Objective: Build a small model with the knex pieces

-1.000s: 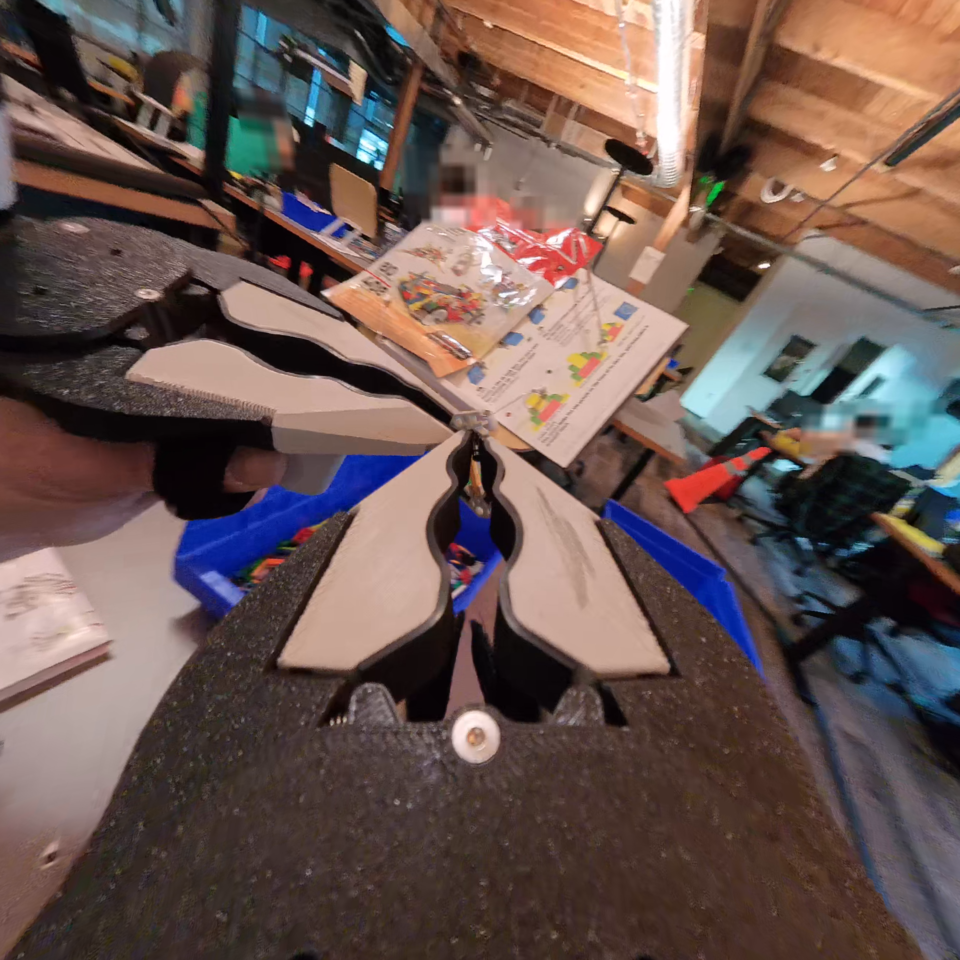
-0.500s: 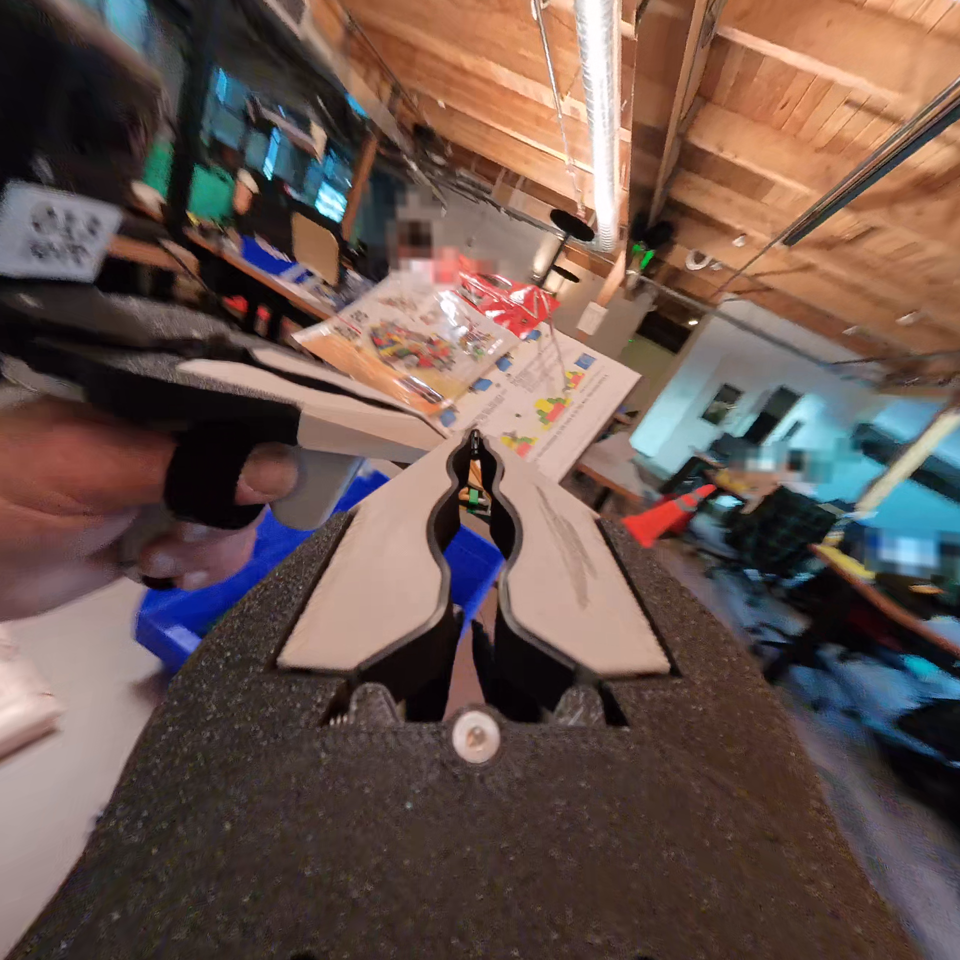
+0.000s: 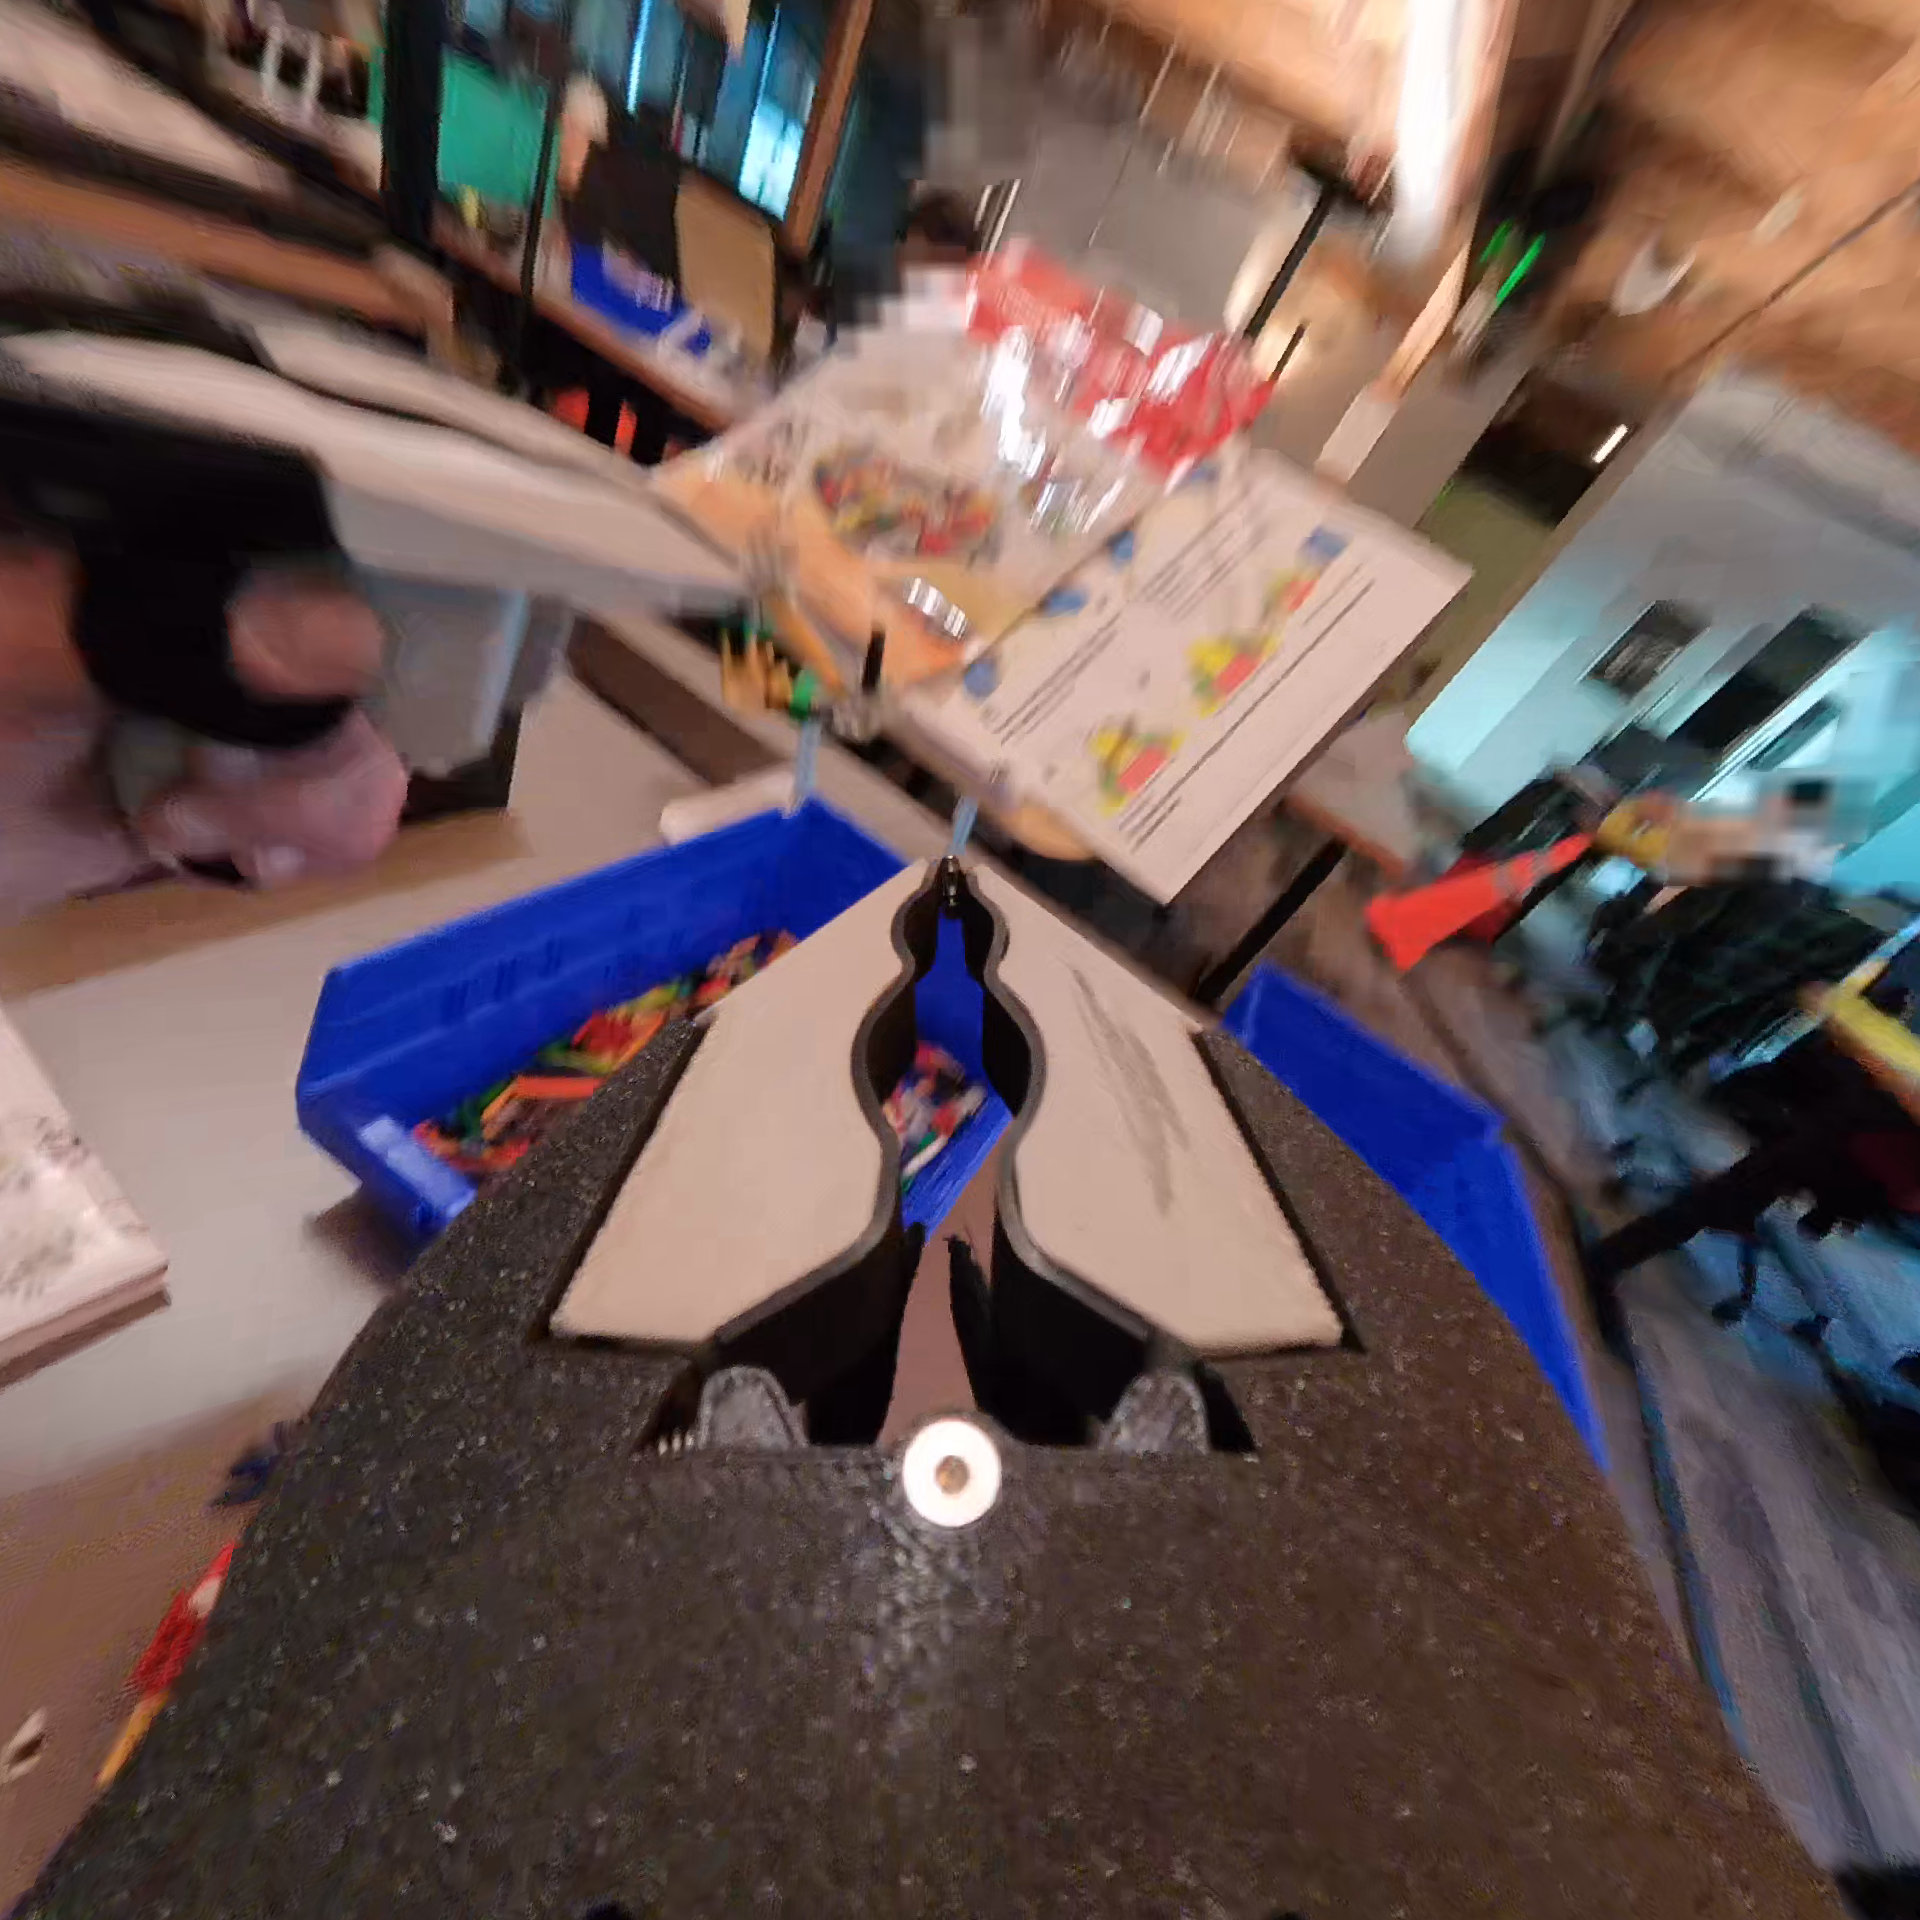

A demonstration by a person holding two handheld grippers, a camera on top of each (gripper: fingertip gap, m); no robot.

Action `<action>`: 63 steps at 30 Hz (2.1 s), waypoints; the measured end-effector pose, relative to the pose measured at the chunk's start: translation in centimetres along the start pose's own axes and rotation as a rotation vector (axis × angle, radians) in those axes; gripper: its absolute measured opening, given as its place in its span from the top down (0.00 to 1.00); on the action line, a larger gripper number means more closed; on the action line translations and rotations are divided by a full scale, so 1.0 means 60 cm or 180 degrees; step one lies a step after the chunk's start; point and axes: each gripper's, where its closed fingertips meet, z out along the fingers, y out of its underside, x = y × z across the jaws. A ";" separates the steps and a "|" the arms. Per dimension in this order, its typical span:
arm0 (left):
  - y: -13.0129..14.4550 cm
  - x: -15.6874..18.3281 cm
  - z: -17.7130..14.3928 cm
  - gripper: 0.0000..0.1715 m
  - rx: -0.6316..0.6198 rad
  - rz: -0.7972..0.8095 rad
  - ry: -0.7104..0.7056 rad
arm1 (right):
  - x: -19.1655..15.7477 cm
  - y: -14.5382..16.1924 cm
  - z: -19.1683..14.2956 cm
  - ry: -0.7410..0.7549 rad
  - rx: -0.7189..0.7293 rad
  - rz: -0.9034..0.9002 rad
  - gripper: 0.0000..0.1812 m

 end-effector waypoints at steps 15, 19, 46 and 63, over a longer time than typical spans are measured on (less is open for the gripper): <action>0.014 -0.041 -0.010 1.00 -0.0122 -0.0203 0.0277 | -0.032 0.089 0.099 -0.0733 -0.0779 0.0602 0.95; 0.008 -0.013 -0.003 0.99 -0.0114 -0.0523 0.0784 | -0.033 0.025 0.062 -0.1106 -0.0234 0.0960 0.90; -0.025 0.072 0.006 0.98 0.0151 -0.0807 0.1881 | -0.061 -0.077 -0.020 -0.1742 0.0787 0.1777 0.98; -0.035 0.075 0.001 1.00 0.0081 -0.1102 0.1956 | -0.051 -0.091 -0.027 -0.1094 0.0663 0.0211 0.99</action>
